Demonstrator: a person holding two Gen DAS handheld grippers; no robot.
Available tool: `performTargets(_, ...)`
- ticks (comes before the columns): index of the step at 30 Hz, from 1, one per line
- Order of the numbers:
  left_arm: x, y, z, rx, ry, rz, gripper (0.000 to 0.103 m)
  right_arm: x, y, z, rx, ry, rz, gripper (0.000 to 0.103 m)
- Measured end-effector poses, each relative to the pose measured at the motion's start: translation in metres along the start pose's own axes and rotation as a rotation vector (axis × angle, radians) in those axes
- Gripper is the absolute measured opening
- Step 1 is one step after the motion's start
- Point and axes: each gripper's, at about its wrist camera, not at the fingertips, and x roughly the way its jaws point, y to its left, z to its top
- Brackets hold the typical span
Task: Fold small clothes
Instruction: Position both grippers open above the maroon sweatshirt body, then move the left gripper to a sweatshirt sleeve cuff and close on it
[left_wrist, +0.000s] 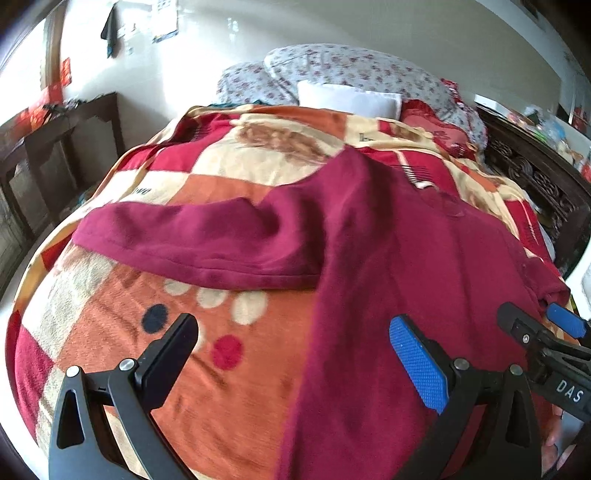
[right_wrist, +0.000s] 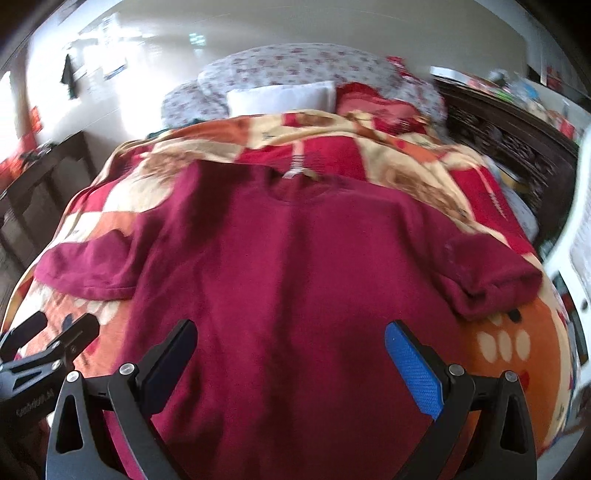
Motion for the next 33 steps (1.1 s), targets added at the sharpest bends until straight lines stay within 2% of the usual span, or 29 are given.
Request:
performTargets(6, 0.012, 0.065, 0.013, -0.115, 0.016, 0.058, 0.103, 0.024, 0.045, 0.02, -0.075, -0.018, 0.051, 0.103)
performTargets(10, 0.02, 0.121, 0.024, -0.208, 0.01, 0.137, 0.103, 0.051, 0.07, 0.032, -0.113, 0.001, 0.074, 0.102)
performTargets(15, 0.033, 0.183, 0.033, -0.31, 0.012, 0.235, 0.103, 0.067, 0.078, 0.034, -0.105, 0.025, 0.094, 0.101)
performTargets(19, 0.046, 0.235, 0.035, -0.468, -0.003, 0.299, 0.103, 0.073, 0.079, 0.03, -0.1, 0.044, 0.113, 0.101)
performTargets(22, 0.057, 0.262, 0.039, -0.562, 0.0, 0.295, 0.103, 0.079, 0.083, 0.03, -0.113, 0.051, 0.111, 0.101)
performTargets(25, 0.067, 0.272, 0.041, -0.602, 0.015, 0.29, 0.103, 0.085, 0.085, 0.03, -0.112, 0.06, 0.119, 0.101)
performTargets(33, 0.097, 0.271, 0.057, -0.557, 0.049, 0.303, 0.1, 0.095, 0.097, 0.037, -0.158, 0.041, 0.125, 0.1)
